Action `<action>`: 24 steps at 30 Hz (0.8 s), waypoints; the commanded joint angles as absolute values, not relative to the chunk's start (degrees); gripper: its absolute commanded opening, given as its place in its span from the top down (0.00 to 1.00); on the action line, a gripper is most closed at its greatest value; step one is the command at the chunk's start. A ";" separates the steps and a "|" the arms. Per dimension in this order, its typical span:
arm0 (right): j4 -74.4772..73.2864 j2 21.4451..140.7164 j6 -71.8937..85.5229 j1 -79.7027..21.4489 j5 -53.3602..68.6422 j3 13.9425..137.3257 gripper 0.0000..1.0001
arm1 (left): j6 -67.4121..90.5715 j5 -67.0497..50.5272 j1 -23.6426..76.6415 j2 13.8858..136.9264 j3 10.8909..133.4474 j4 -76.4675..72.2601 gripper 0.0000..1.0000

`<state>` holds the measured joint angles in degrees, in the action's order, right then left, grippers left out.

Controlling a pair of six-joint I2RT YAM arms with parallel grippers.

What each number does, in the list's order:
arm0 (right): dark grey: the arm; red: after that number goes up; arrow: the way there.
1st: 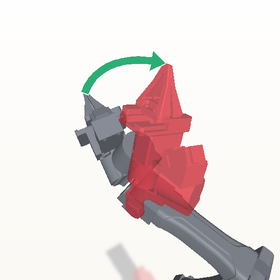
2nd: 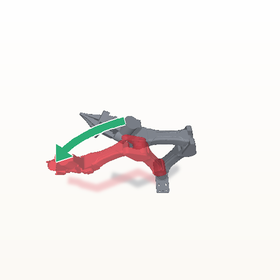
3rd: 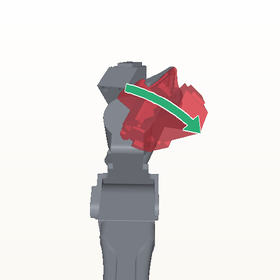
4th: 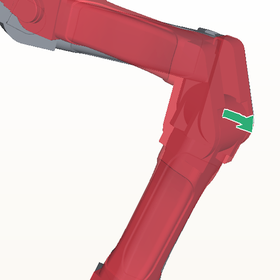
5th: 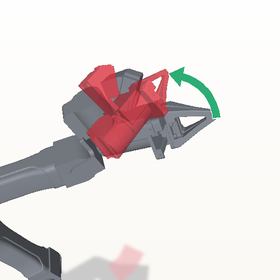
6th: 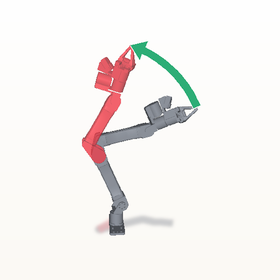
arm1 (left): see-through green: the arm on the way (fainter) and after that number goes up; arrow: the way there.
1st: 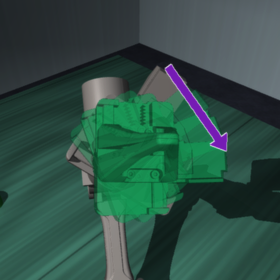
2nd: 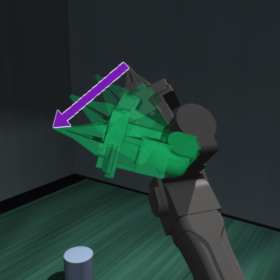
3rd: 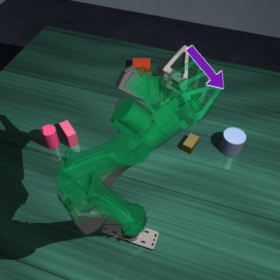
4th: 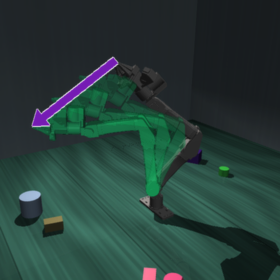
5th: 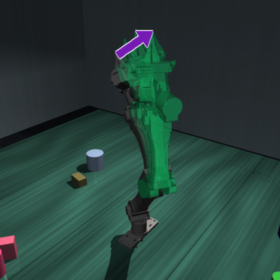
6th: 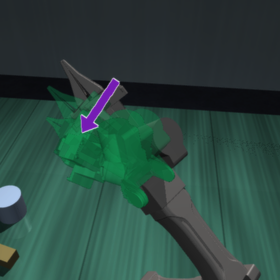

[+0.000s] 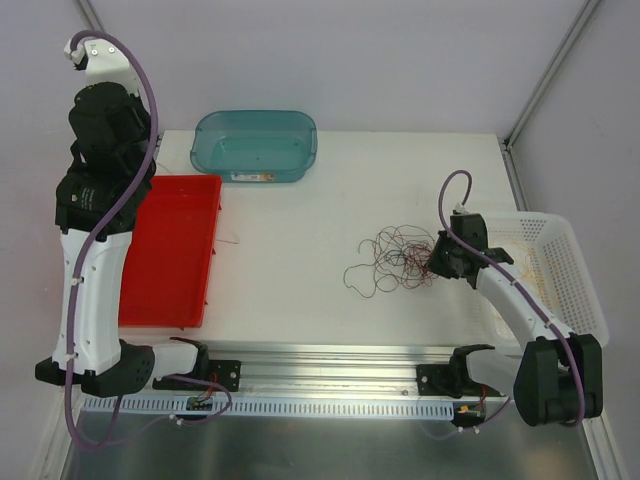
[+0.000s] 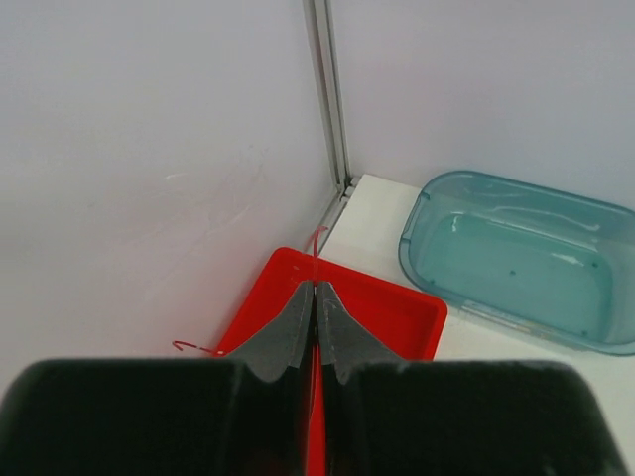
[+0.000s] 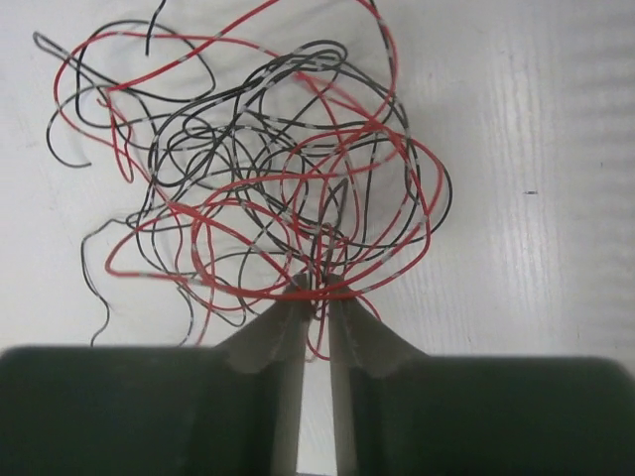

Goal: Untangle the cables

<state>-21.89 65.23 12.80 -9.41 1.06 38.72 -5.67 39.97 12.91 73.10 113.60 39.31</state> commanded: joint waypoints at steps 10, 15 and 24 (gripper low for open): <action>-29.79 57.93 4.57 -13.53 7.12 44.56 0.31 | -1.32 31.47 8.44 71.19 109.07 38.32 1.00; -33.39 54.76 3.17 -15.20 7.38 46.67 0.14 | -0.27 30.41 7.47 71.46 106.80 38.32 1.00; -38.14 47.64 2.37 -17.23 9.05 46.76 0.04 | 4.65 26.38 -2.98 72.07 92.92 36.83 1.00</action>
